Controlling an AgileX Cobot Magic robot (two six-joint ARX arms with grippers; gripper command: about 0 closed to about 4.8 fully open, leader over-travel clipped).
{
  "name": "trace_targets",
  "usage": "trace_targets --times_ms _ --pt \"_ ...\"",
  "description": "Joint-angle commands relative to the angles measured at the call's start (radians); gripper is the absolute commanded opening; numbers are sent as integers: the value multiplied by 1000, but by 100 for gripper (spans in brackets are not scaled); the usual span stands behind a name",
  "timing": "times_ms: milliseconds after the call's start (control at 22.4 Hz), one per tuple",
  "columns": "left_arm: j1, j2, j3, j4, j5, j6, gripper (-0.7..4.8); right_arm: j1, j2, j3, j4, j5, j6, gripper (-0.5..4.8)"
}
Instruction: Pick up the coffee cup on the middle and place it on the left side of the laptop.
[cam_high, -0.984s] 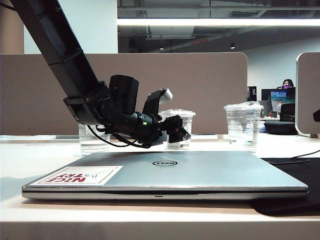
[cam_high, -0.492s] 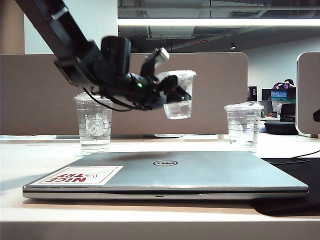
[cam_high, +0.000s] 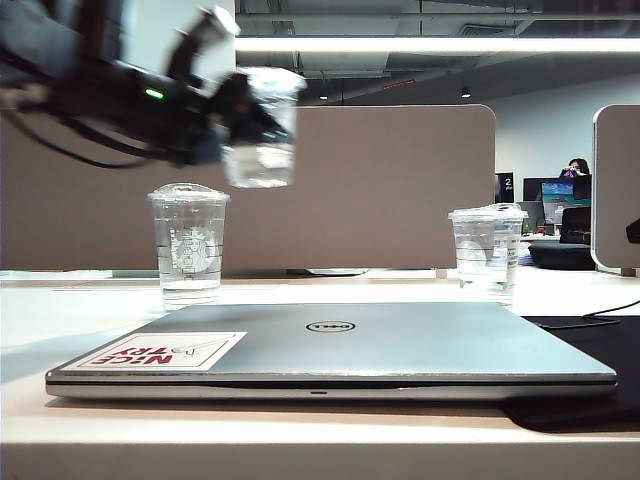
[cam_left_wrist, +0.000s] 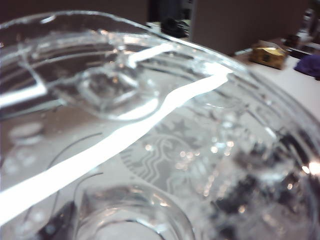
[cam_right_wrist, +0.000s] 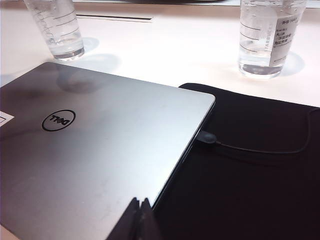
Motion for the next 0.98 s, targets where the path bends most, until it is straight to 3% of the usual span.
trace_targets --times_ms 45,179,268,358,447,626,760,850,984 --pt "46 -153 -161 67 -65 31 318 1 -1 -4 18 -2 -3 -5" --pt "102 -252 -304 77 -96 40 318 1 -1 -4 18 -2 -3 -5" --pt "129 -261 -397 129 -119 40 318 1 -1 -4 18 -2 -3 -5" --pt "137 -245 -502 233 -227 56 318 1 -1 -4 18 -2 -3 -5" --pt "141 -227 -544 285 -235 57 318 1 -1 -4 18 -2 -3 -5" --pt "141 -79 -562 353 -246 47 318 1 -1 -4 18 -2 -3 -5" --pt "141 99 -562 547 -246 -42 317 1 -1 -4 18 -2 -3 -5" --pt "141 174 -562 629 -246 -53 317 2 -1 -4 18 -2 -3 -5" --pt "141 197 -563 632 -246 -51 317 1 -1 -4 18 -2 -3 -5"
